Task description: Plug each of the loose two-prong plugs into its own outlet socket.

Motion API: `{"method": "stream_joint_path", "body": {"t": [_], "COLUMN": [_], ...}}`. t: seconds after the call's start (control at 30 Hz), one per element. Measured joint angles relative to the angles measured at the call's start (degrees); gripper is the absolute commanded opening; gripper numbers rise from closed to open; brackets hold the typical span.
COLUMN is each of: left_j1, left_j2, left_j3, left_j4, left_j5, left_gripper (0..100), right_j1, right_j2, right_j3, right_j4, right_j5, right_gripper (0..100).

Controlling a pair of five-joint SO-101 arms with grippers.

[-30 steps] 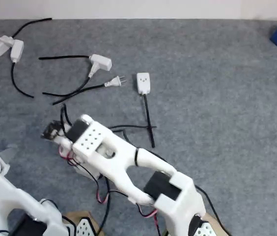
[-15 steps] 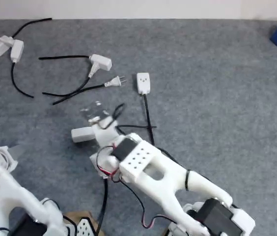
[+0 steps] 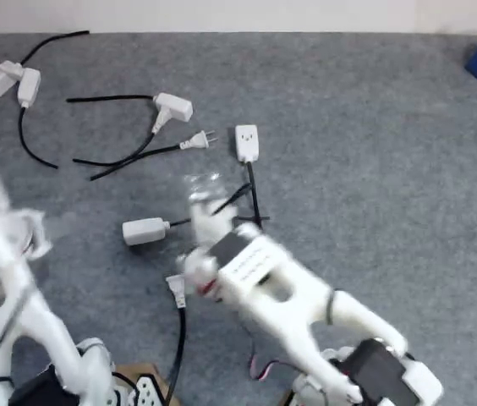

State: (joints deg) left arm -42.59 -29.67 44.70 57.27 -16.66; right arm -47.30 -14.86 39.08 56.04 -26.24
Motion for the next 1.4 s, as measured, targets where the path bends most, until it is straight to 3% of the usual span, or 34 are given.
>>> {"method": "stream_joint_path", "body": {"t": [0.2,0.27,0.4,0.63,0.8,0.97,1.13,1.4], "left_j1": [20.04,26.37,34.99,35.52,35.34,30.95,25.32,26.2], "left_j2": [0.97,3.87,14.51,28.31,34.9,39.56,45.1,50.11], "left_j3": [-26.55,-30.95,-34.02,-41.49,-42.2,-45.45,-50.11,-50.37], "left_j4": [28.48,33.93,36.4,36.66,36.75,36.66,36.66,36.66], "left_j5": [-0.44,-0.88,-1.41,-8.09,-13.01,-17.23,-18.02,-18.02], "left_gripper": [43,43,43,42,34,33,33,33], "right_j1": [24.79,26.81,25.32,24.88,24.88,24.79,24.79,24.79], "right_j2": [-8.62,-9.14,-10.64,-17.14,-22.24,-26.02,-27.43,-27.6], "right_j3": [0.18,2.99,11.96,21.89,24.53,27.6,27.69,27.69], "right_j4": [6.07,7.21,4.66,-3.25,-5.54,-7.47,-7.65,-7.65], "right_j5": [4.4,9.67,15.65,16.53,16.53,16.53,16.53,16.53], "right_gripper": [24.1,24.1,24.1,24.1,24.1,24.1,24.1,24.1]}}
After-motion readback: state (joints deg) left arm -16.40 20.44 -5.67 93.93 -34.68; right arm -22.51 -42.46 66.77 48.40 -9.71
